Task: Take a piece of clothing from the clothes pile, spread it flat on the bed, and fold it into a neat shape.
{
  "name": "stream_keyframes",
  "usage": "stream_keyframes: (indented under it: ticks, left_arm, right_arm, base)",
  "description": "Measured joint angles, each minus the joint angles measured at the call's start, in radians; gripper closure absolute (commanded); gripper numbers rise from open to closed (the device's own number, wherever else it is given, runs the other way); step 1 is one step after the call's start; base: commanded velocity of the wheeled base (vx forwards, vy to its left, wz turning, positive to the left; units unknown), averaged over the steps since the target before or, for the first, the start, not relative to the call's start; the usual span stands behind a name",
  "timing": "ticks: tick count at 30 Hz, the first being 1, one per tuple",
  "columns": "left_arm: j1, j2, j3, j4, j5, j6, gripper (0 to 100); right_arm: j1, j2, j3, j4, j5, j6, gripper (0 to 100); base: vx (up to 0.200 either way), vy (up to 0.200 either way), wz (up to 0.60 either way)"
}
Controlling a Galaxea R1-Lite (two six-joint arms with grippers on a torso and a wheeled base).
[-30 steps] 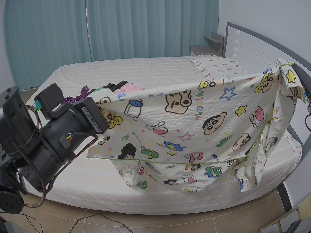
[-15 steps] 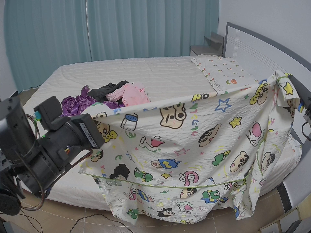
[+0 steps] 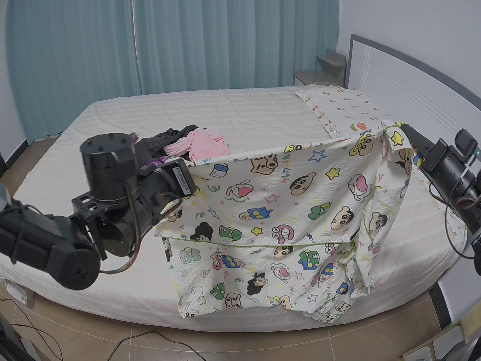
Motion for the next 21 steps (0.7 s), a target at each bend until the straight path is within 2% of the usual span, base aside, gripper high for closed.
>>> stream_keyframes:
  ticks: [6, 12, 17, 21]
  left_arm:
    - [0.032, 0.146, -0.126, 0.0, -0.017, -0.002, 100]
    - [0.053, 0.244, -0.232, 0.01, -0.022, 0.001, 100]
    - [0.082, 0.369, -0.383, 0.106, -0.028, 0.014, 100]
    - [0.098, 0.446, -0.487, 0.178, -0.043, 0.024, 100]
  right_arm:
    - [-0.044, 0.185, -0.092, -0.076, 0.0, 0.0, 100]
    - [-0.067, 0.283, -0.155, -0.094, 0.001, 0.0, 100]
    - [-0.09, 0.406, -0.256, -0.098, -0.003, 0.0, 100]
    - [-0.099, 0.48, -0.32, -0.092, -0.007, -0.001, 100]
  base:
    - [0.2, 0.0, 0.0]
    - [0.2, 0.0, 0.0]
    - [0.2, 0.0, 0.0]
    - [0.0, 0.0, 0.0]
